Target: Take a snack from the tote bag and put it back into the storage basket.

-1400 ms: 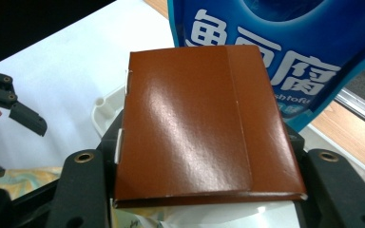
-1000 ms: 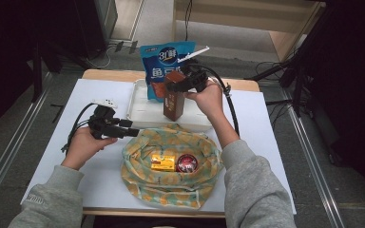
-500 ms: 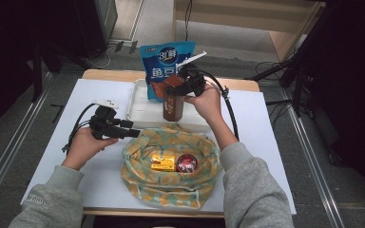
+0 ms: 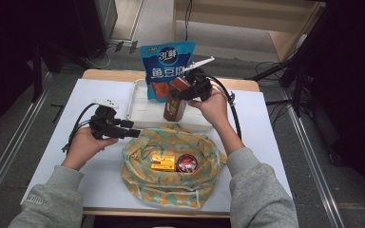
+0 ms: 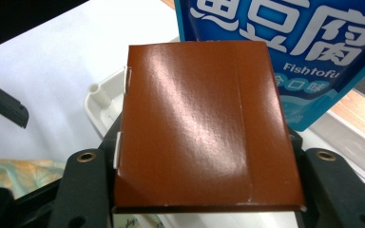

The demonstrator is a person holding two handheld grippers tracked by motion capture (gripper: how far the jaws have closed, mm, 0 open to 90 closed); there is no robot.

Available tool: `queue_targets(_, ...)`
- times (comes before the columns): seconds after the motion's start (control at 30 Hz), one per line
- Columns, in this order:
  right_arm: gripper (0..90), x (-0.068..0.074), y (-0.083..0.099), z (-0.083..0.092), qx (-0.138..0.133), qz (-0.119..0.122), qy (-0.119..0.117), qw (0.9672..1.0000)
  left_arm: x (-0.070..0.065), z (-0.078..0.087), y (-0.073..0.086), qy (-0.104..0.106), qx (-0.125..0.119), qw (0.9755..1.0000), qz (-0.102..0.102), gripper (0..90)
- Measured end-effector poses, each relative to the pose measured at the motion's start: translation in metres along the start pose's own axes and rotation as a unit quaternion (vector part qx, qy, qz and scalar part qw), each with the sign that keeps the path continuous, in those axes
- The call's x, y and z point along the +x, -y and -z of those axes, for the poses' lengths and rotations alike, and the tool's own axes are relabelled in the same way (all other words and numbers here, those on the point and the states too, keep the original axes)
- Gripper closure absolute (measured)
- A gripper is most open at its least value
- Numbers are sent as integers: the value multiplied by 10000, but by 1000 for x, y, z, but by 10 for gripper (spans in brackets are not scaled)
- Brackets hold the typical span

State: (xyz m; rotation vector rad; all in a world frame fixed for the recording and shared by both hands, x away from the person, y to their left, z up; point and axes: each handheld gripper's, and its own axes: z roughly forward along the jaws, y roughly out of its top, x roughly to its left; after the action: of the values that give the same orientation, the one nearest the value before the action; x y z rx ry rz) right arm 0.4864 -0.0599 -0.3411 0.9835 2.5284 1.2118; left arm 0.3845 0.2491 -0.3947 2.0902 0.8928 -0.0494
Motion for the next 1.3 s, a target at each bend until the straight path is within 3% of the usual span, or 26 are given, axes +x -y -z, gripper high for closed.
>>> queue_targets(1.3,435,-16,63,38,-157,-144,-187,9996,0,-3,0,-47,45,10000,1,398)
